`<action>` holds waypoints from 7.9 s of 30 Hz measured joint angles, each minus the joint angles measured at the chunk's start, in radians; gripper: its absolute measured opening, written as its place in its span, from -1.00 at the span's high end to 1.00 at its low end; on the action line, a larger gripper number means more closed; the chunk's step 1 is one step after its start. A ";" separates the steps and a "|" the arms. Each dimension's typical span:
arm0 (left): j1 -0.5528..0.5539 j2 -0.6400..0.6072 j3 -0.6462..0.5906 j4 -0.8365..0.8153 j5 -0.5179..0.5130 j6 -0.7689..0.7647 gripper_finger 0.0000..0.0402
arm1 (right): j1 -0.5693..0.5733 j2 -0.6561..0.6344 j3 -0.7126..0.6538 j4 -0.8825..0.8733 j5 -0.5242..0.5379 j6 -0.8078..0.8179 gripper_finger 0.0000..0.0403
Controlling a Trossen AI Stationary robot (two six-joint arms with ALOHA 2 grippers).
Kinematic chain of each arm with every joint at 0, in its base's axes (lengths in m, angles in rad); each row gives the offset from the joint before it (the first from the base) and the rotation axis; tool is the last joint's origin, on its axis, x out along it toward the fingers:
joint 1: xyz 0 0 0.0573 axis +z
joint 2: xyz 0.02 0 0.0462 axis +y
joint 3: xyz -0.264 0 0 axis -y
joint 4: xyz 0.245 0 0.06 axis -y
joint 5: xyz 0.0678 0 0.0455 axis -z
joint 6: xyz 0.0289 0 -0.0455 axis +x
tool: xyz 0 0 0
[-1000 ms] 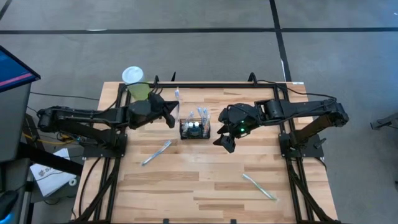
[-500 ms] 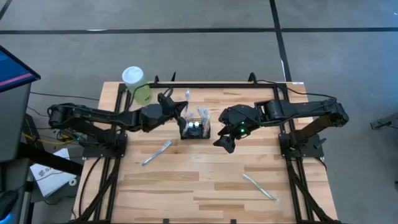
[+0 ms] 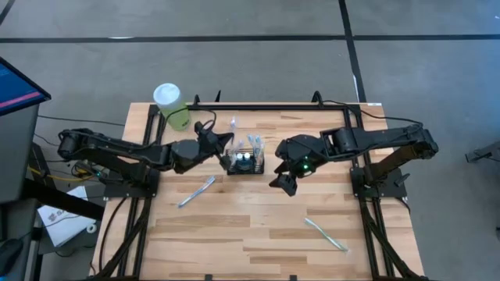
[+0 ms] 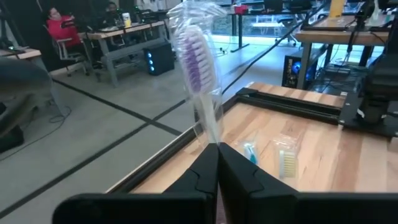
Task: Pick & Place toothbrushing station
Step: Put the purple toothbrush into the black mesh organizer, then put the blue toothbrush into the black mesh organizer
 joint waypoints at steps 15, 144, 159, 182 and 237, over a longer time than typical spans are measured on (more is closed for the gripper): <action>-0.005 0.027 -0.058 0.005 -0.046 -0.031 1.00 | 0.000 0.000 0.000 0.002 0.000 -0.002 -0.42; -0.121 0.320 -0.190 0.306 -0.159 -0.161 0.20 | -0.029 0.000 0.000 0.003 0.004 -0.027 -0.42; -0.134 0.113 -0.189 0.065 -0.151 -0.216 0.16 | -0.027 0.000 0.000 0.003 0.004 -0.029 -0.42; -0.255 -0.154 -0.092 -0.514 0.124 -0.520 0.49 | 0.079 -0.002 -0.021 0.189 0.218 -0.034 -0.42; -0.177 0.227 -0.059 -0.983 0.649 -0.724 0.49 | 0.105 0.000 -0.292 0.977 0.344 0.076 -0.42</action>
